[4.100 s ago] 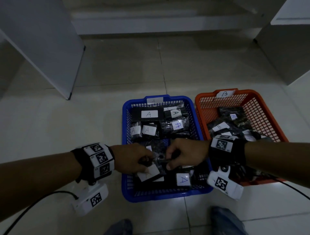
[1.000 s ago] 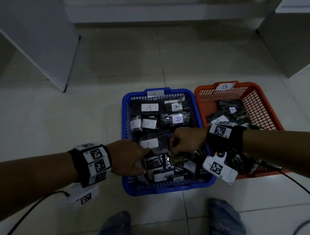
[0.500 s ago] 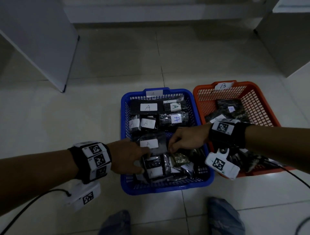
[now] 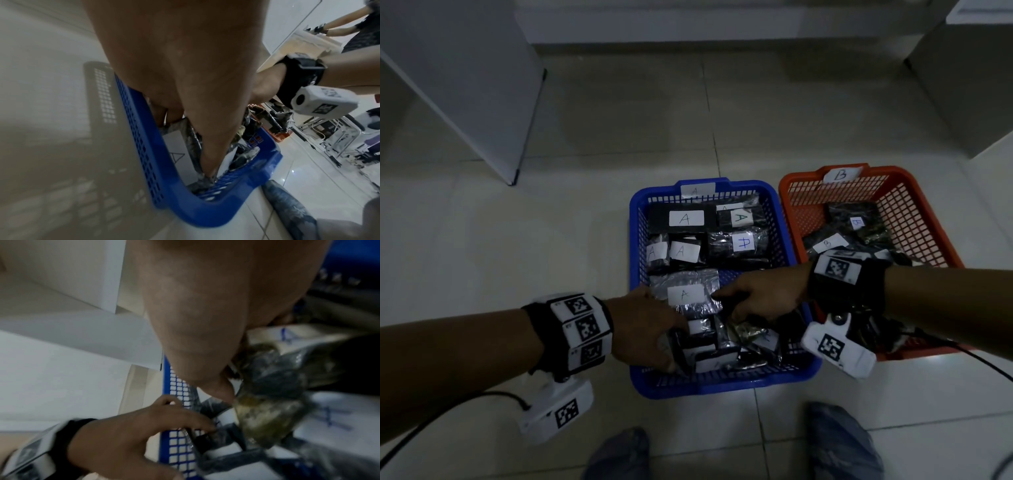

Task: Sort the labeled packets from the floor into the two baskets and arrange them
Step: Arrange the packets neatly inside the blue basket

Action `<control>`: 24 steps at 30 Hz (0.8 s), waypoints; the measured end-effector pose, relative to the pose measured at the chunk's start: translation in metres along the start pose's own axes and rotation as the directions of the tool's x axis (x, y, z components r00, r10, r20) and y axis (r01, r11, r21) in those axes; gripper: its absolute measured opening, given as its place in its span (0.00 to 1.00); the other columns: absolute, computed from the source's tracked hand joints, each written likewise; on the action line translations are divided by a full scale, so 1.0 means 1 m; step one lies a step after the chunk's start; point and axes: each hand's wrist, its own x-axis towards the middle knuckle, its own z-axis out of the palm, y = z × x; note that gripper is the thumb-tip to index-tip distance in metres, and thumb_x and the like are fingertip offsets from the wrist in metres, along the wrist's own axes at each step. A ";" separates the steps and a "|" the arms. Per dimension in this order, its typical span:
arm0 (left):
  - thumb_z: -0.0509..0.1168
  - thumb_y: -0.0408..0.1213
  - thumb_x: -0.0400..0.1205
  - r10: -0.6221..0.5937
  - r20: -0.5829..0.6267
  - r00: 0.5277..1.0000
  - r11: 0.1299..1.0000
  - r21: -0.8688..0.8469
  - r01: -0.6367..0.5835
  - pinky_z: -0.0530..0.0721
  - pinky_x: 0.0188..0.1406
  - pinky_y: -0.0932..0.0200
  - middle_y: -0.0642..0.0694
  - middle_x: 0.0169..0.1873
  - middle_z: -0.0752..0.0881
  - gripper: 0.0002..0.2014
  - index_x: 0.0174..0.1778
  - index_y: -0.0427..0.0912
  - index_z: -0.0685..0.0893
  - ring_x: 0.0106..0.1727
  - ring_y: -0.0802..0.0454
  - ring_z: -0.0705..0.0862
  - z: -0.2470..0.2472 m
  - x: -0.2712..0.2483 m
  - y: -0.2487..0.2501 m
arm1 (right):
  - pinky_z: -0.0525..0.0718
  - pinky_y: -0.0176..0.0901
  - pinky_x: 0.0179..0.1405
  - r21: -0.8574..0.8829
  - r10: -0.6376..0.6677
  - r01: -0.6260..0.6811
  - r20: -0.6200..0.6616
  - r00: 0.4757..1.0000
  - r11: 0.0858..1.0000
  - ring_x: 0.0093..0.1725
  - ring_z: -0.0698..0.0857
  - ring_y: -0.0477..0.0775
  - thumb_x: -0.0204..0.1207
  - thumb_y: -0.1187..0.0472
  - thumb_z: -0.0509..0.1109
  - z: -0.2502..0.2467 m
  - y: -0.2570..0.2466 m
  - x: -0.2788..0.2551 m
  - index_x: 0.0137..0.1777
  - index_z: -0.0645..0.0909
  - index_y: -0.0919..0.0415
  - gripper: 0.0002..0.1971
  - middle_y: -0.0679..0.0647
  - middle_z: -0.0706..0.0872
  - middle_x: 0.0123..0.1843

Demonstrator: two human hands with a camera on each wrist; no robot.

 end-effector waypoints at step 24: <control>0.65 0.46 0.84 0.019 -0.190 0.982 0.962 -0.264 -0.070 0.83 0.54 0.55 0.55 0.54 0.83 0.10 0.60 0.50 0.82 0.52 0.59 0.81 -0.007 -0.014 -0.001 | 0.86 0.50 0.62 -0.327 -0.310 0.221 -0.249 0.918 0.919 0.54 0.89 0.45 0.84 0.58 0.63 0.006 -0.006 0.007 0.61 0.88 0.50 0.13 0.44 0.91 0.58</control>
